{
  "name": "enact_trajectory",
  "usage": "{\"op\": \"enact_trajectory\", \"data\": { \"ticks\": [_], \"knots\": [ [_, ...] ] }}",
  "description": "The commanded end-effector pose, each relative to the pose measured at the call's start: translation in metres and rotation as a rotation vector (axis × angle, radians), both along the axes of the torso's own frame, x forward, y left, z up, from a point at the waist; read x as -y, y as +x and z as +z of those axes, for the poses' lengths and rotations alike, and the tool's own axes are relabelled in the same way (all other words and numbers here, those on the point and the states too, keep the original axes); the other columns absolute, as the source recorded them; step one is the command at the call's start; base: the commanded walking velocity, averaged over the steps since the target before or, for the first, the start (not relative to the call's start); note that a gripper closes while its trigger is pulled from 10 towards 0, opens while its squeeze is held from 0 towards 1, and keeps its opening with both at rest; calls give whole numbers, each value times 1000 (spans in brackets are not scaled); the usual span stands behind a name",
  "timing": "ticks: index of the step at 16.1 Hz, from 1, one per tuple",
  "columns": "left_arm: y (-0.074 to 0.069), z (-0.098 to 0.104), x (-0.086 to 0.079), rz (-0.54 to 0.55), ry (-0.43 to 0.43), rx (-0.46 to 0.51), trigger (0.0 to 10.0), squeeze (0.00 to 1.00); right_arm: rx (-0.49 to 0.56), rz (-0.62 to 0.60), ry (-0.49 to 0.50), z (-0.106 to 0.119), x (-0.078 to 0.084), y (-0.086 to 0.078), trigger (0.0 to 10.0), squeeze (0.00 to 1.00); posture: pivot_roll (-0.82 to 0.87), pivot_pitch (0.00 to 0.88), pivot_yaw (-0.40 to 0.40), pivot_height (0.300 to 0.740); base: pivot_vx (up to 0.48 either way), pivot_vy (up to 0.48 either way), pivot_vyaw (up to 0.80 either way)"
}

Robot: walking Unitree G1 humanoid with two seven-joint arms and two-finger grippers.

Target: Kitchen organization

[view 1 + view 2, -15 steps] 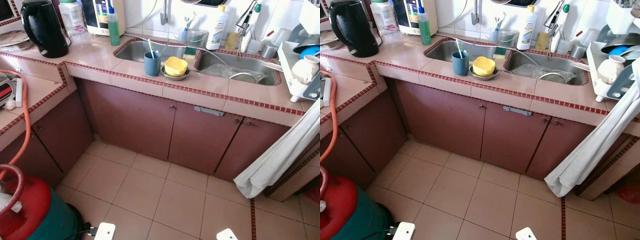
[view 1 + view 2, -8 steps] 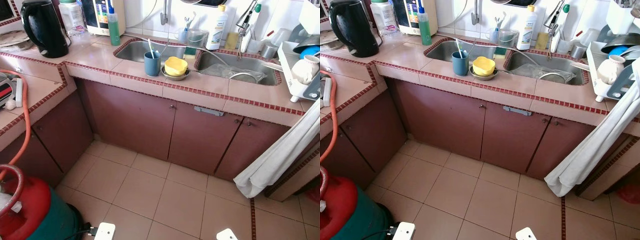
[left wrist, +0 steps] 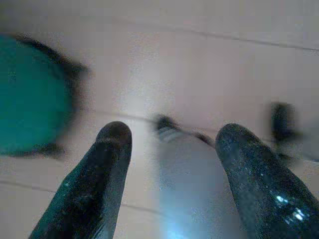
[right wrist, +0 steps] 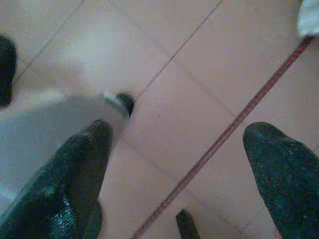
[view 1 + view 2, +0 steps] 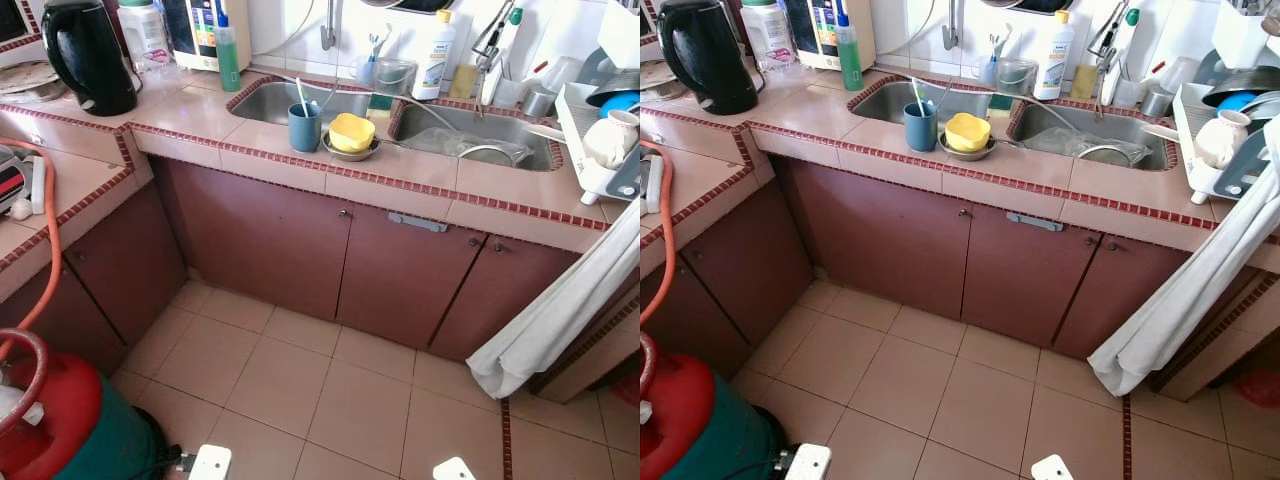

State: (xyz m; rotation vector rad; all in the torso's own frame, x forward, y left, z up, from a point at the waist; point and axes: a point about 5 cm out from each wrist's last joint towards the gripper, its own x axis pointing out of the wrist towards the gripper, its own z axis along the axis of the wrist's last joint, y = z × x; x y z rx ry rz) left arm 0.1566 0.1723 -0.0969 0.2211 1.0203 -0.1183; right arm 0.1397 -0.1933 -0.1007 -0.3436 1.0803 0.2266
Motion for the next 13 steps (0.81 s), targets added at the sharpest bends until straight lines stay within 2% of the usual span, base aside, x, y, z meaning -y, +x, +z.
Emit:
{"op": "enact_trajectory", "data": {
  "ticks": [1,8,9,10,11,12,13],
  "knots": [
    [23,11,4,-12,38,102,10000,0,38,-35,14,1,-3,2,10000,0,-10,0,-22,740,0,0,0],
    [41,20,1,-1,46,168,10000,0,63,-56,15,3,-1,7,10000,0,-15,0,-19,740,0,0,0],
    [54,28,2,5,29,221,10000,0,96,-71,30,7,-2,16,10000,0,-16,2,-15,740,0,0,0],
    [73,40,3,15,1,300,10000,0,154,-98,72,15,-4,35,10000,0,-20,10,-7,740,0,0,0],
    [73,40,3,15,1,300,10000,0,154,-98,72,15,-4,35,10000,0,-20,10,-7,740,0,0,0],
    [84,48,5,27,-20,346,10000,0,192,-103,95,21,-5,47,10000,0,-22,12,-4,740,0,0,0],
    [101,61,8,27,-45,418,10000,0,253,-113,138,31,-9,66,10000,0,-27,18,2,740,0,0,0]
  ]
}}
